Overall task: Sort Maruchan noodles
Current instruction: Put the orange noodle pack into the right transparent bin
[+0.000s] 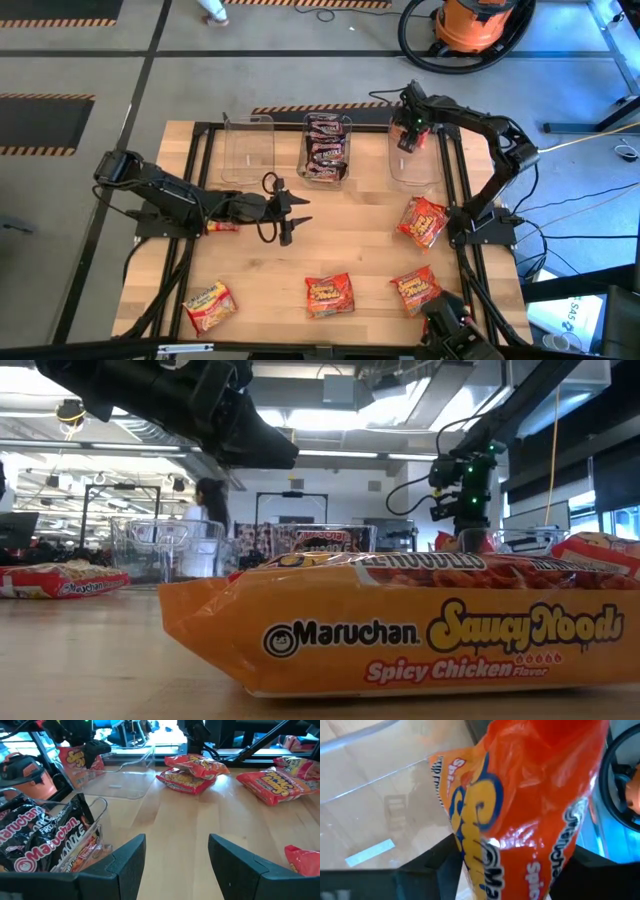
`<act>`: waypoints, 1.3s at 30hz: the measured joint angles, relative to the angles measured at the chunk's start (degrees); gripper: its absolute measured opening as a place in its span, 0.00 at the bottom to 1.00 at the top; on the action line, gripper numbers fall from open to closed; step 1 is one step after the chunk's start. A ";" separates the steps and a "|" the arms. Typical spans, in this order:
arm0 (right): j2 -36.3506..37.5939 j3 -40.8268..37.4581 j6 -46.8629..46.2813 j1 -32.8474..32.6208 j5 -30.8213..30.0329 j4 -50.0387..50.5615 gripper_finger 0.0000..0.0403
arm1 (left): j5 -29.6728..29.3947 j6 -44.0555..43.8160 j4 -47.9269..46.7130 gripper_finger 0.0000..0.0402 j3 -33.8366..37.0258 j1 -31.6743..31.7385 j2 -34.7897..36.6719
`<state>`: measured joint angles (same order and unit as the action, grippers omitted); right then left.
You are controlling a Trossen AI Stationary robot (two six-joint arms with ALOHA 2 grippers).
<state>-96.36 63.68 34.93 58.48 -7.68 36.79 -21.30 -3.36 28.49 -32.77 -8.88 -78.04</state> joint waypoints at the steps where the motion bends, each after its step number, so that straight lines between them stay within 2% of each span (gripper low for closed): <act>1: 0.00 0.17 -0.17 0.00 -0.13 0.09 0.55 | 0.00 0.00 0.00 0.52 0.00 0.00 0.00; 18: 0.04 2.27 -2.89 0.04 0.54 6.78 0.58 | 2.66 0.96 0.70 0.52 0.04 -0.02 0.00; 30: 0.04 2.27 -5.99 0.06 0.77 6.12 0.58 | 3.02 1.59 0.68 0.52 0.04 0.04 0.00; 35: 0.31 2.27 -6.15 -0.01 -2.96 6.33 0.58 | 3.02 1.57 0.68 0.52 0.04 0.04 0.00; 39: 0.96 3.46 -7.07 0.00 -3.33 9.12 0.58 | 3.02 1.57 0.68 0.52 0.04 0.03 0.00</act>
<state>-95.39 67.14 27.86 58.48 -11.01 45.91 -18.28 -1.78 29.17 -32.73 -8.85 -78.04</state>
